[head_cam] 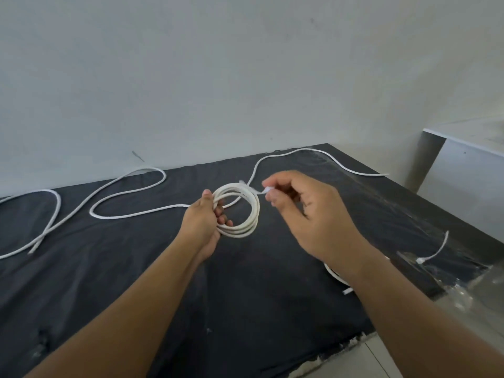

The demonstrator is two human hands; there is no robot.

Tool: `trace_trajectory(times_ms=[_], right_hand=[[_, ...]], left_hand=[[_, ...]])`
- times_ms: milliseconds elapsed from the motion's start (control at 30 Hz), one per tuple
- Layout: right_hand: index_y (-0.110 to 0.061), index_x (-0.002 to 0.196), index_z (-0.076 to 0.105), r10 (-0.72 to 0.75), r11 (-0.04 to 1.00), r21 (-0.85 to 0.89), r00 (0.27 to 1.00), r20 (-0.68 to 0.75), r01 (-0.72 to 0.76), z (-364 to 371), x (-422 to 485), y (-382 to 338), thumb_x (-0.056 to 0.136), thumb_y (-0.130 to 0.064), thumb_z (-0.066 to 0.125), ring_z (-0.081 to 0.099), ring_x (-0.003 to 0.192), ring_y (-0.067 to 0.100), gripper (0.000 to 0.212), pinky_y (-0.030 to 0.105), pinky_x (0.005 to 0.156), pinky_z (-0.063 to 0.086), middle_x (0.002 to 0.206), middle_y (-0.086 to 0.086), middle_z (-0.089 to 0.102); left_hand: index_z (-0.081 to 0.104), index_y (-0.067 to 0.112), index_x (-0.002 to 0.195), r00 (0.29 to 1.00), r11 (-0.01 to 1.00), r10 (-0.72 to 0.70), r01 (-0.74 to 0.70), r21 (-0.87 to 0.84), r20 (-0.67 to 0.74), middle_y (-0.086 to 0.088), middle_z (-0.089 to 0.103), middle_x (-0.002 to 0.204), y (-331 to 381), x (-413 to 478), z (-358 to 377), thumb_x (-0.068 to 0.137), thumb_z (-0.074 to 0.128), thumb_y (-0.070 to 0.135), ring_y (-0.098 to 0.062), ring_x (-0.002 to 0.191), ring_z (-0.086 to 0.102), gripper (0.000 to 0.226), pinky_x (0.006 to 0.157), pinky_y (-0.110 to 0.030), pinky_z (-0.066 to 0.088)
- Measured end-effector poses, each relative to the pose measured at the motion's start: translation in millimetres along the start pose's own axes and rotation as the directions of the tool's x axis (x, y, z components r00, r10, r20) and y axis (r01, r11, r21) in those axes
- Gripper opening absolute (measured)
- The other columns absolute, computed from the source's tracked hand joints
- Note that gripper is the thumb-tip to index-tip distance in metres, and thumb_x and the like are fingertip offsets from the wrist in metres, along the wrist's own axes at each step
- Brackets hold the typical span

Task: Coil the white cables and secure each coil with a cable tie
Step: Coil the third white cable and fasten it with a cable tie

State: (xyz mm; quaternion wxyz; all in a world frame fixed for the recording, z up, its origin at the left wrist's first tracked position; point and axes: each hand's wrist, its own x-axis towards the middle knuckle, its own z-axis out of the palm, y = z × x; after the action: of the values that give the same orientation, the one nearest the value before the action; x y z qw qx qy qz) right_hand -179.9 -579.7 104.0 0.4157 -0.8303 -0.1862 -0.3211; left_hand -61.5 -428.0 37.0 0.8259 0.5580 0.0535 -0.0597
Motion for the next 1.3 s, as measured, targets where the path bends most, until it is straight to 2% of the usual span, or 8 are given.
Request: trace_trajectory(times_ms=[167,333,500,667,767,900,1167,1300], right_hand=[[-0.011,0.1,0.068,-0.1,0.995,0.04,0.985,0.142,0.095,35.5,0.0,-12.2,0.092,-0.013,0.06,0.062,0.079,0.0,0.011,0.012,0.07,0.047,0.085,-0.02,0.064],[-0.011,0.102,0.068,-0.132,0.988,-0.05,0.959,0.25,0.149,82.9,5.3,-1.4,0.091,-0.014,0.062,0.062,0.083,0.005,0.012,0.015,0.074,0.049,0.091,-0.006,0.069],[-0.011,0.1,0.069,-0.178,0.975,-0.078,0.945,0.273,0.207,122.1,15.8,-6.5,0.089,-0.011,0.064,0.055,0.082,-0.003,0.013,0.004,0.075,0.04,0.091,-0.004,0.07],[-0.014,0.094,0.07,-0.235,0.963,-0.054,0.925,0.297,0.262,148.9,19.5,-24.3,0.083,-0.009,0.066,0.051,0.075,-0.01,0.013,0.001,0.069,0.035,0.087,-0.007,0.068],[-0.013,0.094,0.069,-0.266,0.958,-0.025,0.919,0.291,0.285,154.7,23.2,-34.3,0.087,-0.01,0.065,0.049,0.073,-0.014,0.009,0.001,0.068,0.034,0.083,-0.012,0.063],[-0.015,0.099,0.071,-0.268,0.961,-0.005,0.933,0.238,0.278,157.7,35.4,-43.1,0.089,-0.013,0.063,0.05,0.069,-0.006,0.012,0.005,0.066,0.035,0.078,-0.012,0.056],[-0.013,0.101,0.071,-0.28,0.958,-0.007,0.941,0.189,0.286,172.0,44.2,-48.4,0.091,-0.014,0.061,0.053,0.107,0.001,0.014,0.005,0.086,0.041,0.128,-0.005,0.057],[-0.009,0.102,0.072,-0.309,0.951,0.02,0.943,0.124,0.309,178.2,45.2,-48.1,0.09,-0.01,0.063,0.06,0.103,0.004,0.015,0.012,0.086,0.049,0.117,0.001,0.067]], left_hand=[[0.052,0.008,0.08,0.993,0.998,0.059,-0.061,-0.014,-0.102,-0.002,0.036,0.059,27.5,1.6,-33.7,0.103,0.031,0.031,-0.014,0.046,0.033,0.039,0.053,-0.033,0.042],[0.046,0.011,0.085,0.996,0.996,0.081,-0.082,-0.027,-0.028,-0.001,0.036,0.058,40.6,-22.1,-60.5,0.103,0.033,0.025,-0.013,0.046,0.034,0.026,0.051,-0.031,0.043],[0.052,0.008,0.088,0.992,0.992,0.11,-0.114,0.061,0.063,-0.004,0.039,0.063,47.8,-40.8,-95.4,0.102,0.035,0.024,-0.013,0.05,0.035,0.027,0.048,-0.026,0.042],[0.06,0.018,0.115,0.976,0.964,0.175,-0.197,0.179,0.133,-0.013,0.05,0.089,53.6,-48.7,-124.8,0.102,0.035,0.022,-0.025,0.07,0.043,0.029,0.061,-0.03,0.041],[0.055,0.024,0.116,0.963,0.945,0.23,-0.255,0.203,0.139,-0.011,0.049,0.08,58.0,-54.1,-133.0,0.102,0.035,0.02,-0.015,0.063,0.044,0.024,0.054,-0.026,0.041],[0.049,0.024,0.115,0.93,0.876,0.335,-0.367,0.314,0.153,0.003,0.039,0.058,59.2,-56.3,-141.8,0.102,0.038,0.017,-0.008,0.049,0.037,0.019,0.047,-0.025,0.041],[0.05,0.034,0.096,0.88,0.674,0.443,-0.454,0.583,0.172,0.003,0.047,0.054,57.4,-59.1,-152.4,0.099,0.038,0.024,-0.016,0.049,0.048,0.016,0.049,-0.033,0.05],[0.05,0.032,0.097,0.867,0.608,0.468,-0.455,0.65,0.17,0.012,0.052,0.052,58.2,-63.5,-154.9,0.099,0.038,0.027,-0.013,0.05,0.05,0.013,0.055,-0.039,0.048]])
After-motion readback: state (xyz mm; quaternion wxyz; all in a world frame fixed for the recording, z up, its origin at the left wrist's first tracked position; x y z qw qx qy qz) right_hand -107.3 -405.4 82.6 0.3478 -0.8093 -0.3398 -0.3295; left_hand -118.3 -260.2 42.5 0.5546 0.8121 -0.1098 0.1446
